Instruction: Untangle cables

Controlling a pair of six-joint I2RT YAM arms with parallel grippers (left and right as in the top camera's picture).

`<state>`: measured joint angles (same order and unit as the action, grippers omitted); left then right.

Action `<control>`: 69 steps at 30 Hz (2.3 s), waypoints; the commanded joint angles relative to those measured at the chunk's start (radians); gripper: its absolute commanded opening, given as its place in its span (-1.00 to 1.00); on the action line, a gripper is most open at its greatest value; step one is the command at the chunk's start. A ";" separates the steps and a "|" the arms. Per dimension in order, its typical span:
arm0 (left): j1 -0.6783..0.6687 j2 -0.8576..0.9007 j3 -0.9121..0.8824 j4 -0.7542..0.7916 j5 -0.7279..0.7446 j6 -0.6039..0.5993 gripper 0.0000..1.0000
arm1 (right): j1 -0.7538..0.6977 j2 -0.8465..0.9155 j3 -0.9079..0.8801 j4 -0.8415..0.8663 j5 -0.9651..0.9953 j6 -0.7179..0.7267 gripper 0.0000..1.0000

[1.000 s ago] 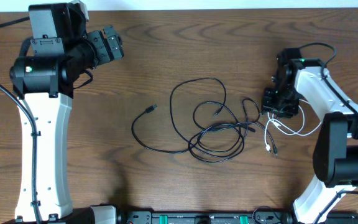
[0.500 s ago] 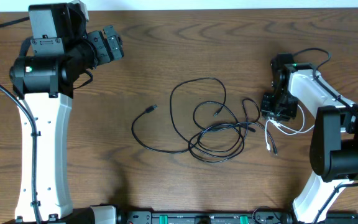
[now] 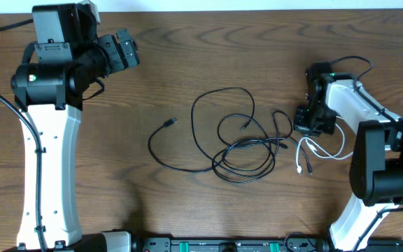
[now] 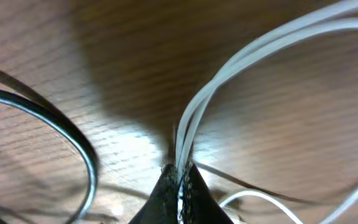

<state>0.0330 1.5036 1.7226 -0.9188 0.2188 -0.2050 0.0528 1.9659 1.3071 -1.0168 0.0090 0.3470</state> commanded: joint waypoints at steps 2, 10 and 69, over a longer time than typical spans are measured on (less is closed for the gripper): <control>0.006 0.000 0.001 0.004 -0.006 0.014 0.96 | -0.095 -0.024 0.311 -0.206 -0.048 -0.154 -0.98; 0.006 0.000 0.000 0.010 -0.006 0.014 0.96 | -0.297 -0.024 0.812 -0.433 -0.182 -0.232 -0.98; 0.006 0.000 0.000 0.000 -0.006 0.075 0.96 | -0.469 0.005 0.996 -0.593 -0.154 -0.214 0.99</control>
<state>0.0330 1.5036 1.7226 -0.9165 0.2184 -0.1516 -0.4324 1.9709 2.3016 -1.5879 -0.1623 0.1471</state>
